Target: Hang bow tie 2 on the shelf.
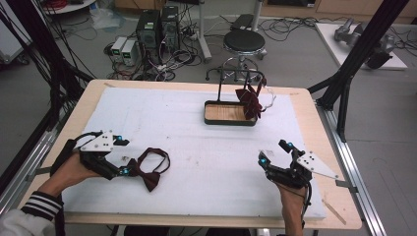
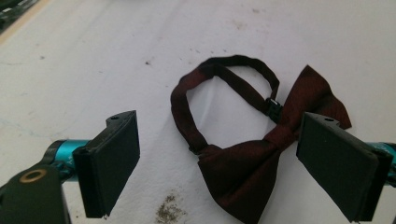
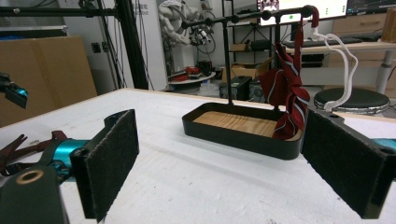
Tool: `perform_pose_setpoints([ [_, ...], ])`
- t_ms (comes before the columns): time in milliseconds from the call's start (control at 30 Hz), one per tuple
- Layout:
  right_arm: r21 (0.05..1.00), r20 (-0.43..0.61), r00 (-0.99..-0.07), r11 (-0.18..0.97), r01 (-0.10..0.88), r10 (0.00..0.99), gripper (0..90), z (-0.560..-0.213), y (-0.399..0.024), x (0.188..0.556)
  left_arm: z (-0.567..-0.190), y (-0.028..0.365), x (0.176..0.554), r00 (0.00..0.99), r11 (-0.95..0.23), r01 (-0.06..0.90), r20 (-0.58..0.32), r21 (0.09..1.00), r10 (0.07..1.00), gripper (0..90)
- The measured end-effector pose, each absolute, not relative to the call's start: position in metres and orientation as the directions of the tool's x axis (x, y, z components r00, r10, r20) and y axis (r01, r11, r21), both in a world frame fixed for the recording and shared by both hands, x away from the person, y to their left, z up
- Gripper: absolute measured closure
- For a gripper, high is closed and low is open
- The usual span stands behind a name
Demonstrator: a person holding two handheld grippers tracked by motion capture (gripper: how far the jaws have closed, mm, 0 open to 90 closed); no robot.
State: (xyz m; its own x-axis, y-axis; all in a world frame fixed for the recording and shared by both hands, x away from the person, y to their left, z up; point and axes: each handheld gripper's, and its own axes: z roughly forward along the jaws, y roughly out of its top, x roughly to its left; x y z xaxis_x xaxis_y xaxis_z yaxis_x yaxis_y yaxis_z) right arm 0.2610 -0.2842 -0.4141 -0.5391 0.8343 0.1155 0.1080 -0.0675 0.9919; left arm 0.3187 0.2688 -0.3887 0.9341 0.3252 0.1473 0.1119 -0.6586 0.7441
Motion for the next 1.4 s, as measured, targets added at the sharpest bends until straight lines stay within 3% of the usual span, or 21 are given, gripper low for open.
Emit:
perform_pose_setpoints([
  [467,0.992,0.113,-0.540,-0.066,0.106,0.834,10.8,-0.414,-0.284,0.261,-0.401,0.258,0.337,0.979,-0.788,0.095,0.086,0.608,0.184,14.3],
  [767,0.992,0.119,-0.537,-0.072,0.108,0.835,10.8,-0.414,-0.286,0.260,-0.413,0.249,0.341,0.990,-0.835,0.065,0.072,0.546,0.124,21.4],
  [1167,0.991,0.122,-0.535,-0.078,0.105,0.836,10.8,-0.416,-0.288,0.260,-0.417,0.245,0.343,0.995,-0.864,0.071,0.031,0.498,0.099,46.5],
  [1333,0.991,0.124,-0.534,-0.079,0.107,0.836,10.8,-0.416,-0.289,0.259,-0.414,0.246,0.340,0.994,-0.873,0.089,0.014,0.480,0.109,75.3],
  [1400,0.991,0.123,-0.536,-0.080,0.104,0.835,10.8,-0.416,-0.289,0.260,-0.412,0.245,0.337,0.993,-0.872,0.091,0.028,0.481,0.119,77.6],
])
